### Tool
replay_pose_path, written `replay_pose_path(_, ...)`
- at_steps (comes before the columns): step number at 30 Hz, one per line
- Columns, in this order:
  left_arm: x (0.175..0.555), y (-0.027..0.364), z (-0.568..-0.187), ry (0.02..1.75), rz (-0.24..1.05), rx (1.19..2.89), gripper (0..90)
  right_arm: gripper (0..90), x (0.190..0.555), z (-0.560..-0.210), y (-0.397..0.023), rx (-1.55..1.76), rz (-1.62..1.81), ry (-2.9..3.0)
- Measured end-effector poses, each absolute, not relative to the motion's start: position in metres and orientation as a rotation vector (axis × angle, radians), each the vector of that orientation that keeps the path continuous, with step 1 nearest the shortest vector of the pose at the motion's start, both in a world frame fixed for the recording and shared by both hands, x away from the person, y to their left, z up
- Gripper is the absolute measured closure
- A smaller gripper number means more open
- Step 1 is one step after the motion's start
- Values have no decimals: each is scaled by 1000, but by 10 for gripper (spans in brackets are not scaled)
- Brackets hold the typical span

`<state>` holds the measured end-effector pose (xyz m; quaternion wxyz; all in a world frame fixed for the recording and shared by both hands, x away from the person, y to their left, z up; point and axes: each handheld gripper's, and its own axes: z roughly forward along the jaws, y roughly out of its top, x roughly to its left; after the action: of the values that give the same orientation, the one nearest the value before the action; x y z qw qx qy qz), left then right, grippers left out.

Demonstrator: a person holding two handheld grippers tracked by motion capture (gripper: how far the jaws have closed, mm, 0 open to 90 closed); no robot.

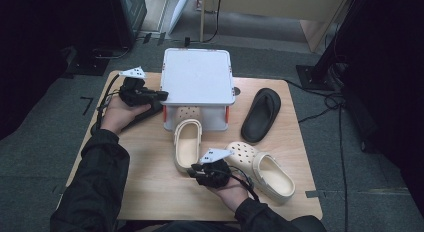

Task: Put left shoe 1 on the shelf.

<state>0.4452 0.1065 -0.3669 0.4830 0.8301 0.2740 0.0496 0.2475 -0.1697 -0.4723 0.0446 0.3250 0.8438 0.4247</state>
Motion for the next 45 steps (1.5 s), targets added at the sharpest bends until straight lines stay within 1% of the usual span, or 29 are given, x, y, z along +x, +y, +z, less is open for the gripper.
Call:
replay_pose_path(4, 446, 107, -367, 668, 115, 2020, 899, 719, 241, -487, -163, 989, 1218, 2639)
replay_pose_path(9, 446, 107, -367, 667, 111, 2019, 899, 717, 250, -498, -161, 1008, 1150, 2644)
replay_pose_path(10, 446, 107, -367, 669, 109, 2019, 899, 733, 252, -498, -161, 1018, 1147, 2640)
replay_pose_path(14, 446, 107, -367, 670, 110, 2019, 899, 721, 260, -493, -159, 999, 1147, 2606)
replay_pose_path(16, 446, 107, -367, 669, 106, 2017, 899, 734, 266, -488, -160, 1000, 1181, 2591)
replay_pose_path(21, 446, 107, -368, 670, 103, 2015, 899, 709, 277, -484, -156, 971, 1172, 2540)
replay_pose_path(27, 446, 107, -368, 671, 103, 2015, 899, 685, 293, -481, -159, 1036, 1192, 2495)
replay_pose_path(29, 446, 107, -368, 671, 102, 2014, 899, 647, 295, -480, -159, 1051, 1210, 2488)
replay_pose_path(30, 446, 107, -368, 672, 101, 2014, 899, 603, 295, -480, -158, 1051, 1216, 2485)
replay_pose_path(33, 446, 107, -368, 674, 104, 2013, 898, 523, 296, -480, -158, 1088, 1250, 2488)
replay_pose_path(34, 446, 107, -368, 675, 104, 2014, 898, 460, 294, -480, -156, 1078, 1247, 2494)
replay_pose_path(36, 446, 107, -368, 674, 103, 2014, 899, 449, 293, -481, -155, 1081, 1240, 2498)
replay_pose_path(38, 446, 107, -368, 674, 104, 2014, 898, 454, 290, -483, -153, 1099, 1247, 2512)
replay_pose_path(40, 446, 107, -368, 675, 104, 2014, 898, 490, 286, -484, -151, 1112, 1249, 2530)
replay_pose_path(44, 446, 107, -368, 671, 103, 2013, 898, 632, 272, -484, -150, 1049, 1255, 2566)
replay_pose_path(45, 446, 107, -368, 670, 102, 2013, 899, 644, 269, -484, -148, 1010, 1250, 2574)
